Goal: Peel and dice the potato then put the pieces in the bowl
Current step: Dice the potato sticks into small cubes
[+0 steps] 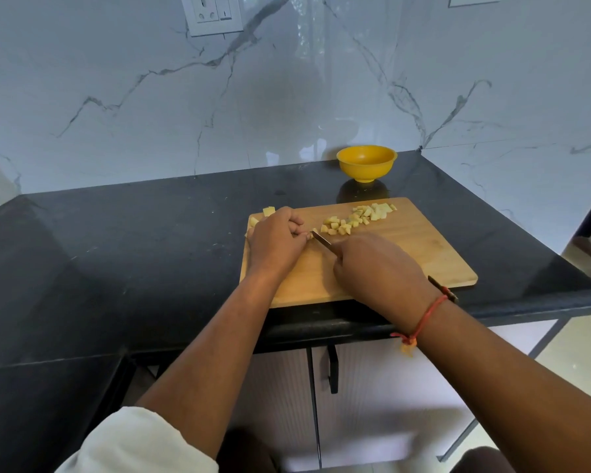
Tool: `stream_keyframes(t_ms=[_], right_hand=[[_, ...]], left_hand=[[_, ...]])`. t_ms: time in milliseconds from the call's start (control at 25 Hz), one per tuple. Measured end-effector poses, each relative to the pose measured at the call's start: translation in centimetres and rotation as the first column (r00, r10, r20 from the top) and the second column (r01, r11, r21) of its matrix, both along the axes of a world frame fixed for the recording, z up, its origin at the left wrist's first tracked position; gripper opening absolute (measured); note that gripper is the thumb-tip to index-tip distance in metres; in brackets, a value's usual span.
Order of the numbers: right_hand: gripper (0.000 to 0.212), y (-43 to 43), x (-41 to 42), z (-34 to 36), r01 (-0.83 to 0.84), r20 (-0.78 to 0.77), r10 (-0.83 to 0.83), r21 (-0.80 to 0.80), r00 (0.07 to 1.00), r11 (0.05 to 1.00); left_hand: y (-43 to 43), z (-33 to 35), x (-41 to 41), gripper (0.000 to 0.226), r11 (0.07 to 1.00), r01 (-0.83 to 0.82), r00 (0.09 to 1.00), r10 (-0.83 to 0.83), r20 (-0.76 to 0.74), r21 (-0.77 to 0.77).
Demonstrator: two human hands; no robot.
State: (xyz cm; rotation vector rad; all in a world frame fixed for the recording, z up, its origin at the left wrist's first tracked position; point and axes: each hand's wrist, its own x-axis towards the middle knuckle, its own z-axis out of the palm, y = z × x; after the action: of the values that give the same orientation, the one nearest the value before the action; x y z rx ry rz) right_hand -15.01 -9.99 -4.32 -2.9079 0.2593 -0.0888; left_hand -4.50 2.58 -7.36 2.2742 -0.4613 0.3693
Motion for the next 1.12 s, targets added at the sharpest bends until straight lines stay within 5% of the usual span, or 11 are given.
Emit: stream_keyframes(t_ms=[240,400,640,1120], right_hand=[[0.048,-1.0,-3.3,0.6,0.004,0.095,0.007,-0.115,0.995,0.993],[0.043,-1.8,-2.8,0.2,0.045,0.261,-0.045,0.008,0.964,0.999],[0.040,-2.2,-1.1,-1.0,0.063,0.304,-0.123,0.198,0.945,0.978],[0.040,-2.2,-1.2,-2.1,0.080,0.363,-0.145,0.188,0.921,0.979]], left_hand=[[0.1,0.1,0.0,0.020,0.999,-0.013,1.000,0.013,0.006,0.033],[0.1,0.1,0.1,0.020,1.000,0.000,1.000,0.001,-0.012,0.021],[0.2,-0.1,0.0,0.022,1.000,0.003,1.000,-0.003,0.005,-0.018],[-1.0,0.3,-1.0,0.021,0.957,0.033,0.989,-0.074,0.131,0.288]])
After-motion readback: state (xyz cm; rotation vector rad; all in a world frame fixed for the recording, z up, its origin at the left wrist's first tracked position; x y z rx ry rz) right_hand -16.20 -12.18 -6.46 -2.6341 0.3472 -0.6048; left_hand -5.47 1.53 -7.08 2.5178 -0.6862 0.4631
